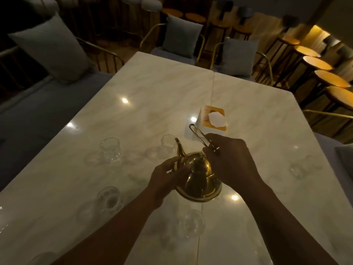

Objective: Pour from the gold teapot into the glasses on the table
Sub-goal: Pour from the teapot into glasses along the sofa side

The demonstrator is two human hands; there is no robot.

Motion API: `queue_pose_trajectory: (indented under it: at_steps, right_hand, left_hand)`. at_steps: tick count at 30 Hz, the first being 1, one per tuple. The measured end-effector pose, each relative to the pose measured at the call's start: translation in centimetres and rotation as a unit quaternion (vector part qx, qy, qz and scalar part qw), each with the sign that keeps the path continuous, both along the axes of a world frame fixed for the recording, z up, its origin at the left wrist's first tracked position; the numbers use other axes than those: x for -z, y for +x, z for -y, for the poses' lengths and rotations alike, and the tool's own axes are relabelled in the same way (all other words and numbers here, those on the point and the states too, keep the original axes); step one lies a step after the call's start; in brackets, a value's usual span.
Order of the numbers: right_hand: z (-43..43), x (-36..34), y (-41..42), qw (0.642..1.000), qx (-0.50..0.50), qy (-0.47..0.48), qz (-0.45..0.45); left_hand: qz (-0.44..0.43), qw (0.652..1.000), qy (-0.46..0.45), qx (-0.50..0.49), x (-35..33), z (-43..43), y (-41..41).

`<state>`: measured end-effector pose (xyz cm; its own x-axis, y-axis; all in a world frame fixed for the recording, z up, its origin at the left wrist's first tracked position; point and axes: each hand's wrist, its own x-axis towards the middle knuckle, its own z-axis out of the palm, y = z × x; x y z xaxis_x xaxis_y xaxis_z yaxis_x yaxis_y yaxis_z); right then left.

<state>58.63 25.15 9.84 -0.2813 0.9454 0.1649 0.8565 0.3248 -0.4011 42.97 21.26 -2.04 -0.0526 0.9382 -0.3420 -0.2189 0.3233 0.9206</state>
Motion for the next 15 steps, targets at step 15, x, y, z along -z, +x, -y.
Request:
queue_pose_trajectory:
  at_steps: [15]
  right_hand:
    - [-5.7,3.5,-2.4,0.998,0.017,-0.043,0.039]
  left_hand:
    - [0.015,0.995,-0.092,0.038,3.2,-3.8,-1.6]
